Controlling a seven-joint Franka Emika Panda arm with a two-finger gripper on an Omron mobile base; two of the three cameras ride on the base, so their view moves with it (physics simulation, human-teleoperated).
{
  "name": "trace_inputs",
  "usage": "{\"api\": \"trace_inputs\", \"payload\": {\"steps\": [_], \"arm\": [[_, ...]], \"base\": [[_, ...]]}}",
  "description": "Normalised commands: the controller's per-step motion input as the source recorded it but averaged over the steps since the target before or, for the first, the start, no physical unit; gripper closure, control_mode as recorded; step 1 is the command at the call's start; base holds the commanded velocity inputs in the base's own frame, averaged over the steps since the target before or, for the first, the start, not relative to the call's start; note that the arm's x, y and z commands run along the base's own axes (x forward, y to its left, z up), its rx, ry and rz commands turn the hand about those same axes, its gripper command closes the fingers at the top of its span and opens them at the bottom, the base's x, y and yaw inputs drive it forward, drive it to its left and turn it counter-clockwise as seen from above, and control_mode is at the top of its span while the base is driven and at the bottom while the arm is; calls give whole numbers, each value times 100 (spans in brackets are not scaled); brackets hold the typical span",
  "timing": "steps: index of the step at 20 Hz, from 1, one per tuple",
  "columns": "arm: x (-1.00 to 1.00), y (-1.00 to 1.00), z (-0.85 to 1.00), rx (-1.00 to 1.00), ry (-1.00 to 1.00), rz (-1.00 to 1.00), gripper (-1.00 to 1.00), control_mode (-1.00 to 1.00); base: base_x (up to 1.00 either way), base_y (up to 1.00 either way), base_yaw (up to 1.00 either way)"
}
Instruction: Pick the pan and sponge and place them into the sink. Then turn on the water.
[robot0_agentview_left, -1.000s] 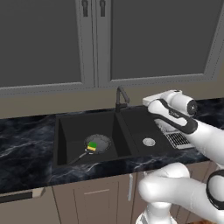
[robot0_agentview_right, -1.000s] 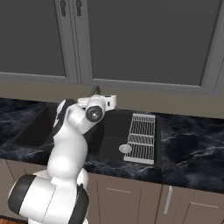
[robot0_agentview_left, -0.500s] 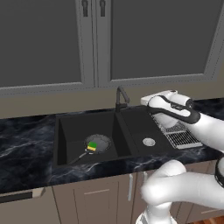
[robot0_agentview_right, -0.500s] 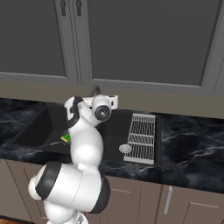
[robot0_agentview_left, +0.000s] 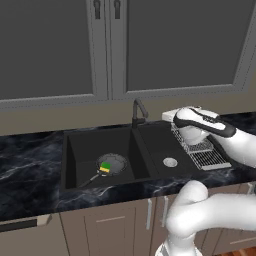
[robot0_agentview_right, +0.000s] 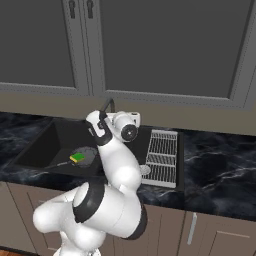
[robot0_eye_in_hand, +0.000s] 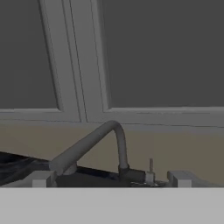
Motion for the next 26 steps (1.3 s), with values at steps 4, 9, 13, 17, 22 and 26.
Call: {"api": "trace_inputs", "payload": {"steps": [4, 9, 13, 17, 22, 26], "arm": [[11, 7, -8, 3, -1, 1, -100, -100], [19, 12, -10, 0, -1, 0, -100, -100], [26, 9, 0, -1, 0, 0, -100, -100], [30, 1, 0, 0, 0, 0, -100, -100], [22, -8, 0, 0, 2, 0, -100, -100], [19, -8, 0, 2, 1, 1, -100, -100]], "base": [[0, 0, 0], [0, 0, 0], [0, 0, 0], [0, 0, 0], [0, 0, 0], [0, 0, 0]]}}
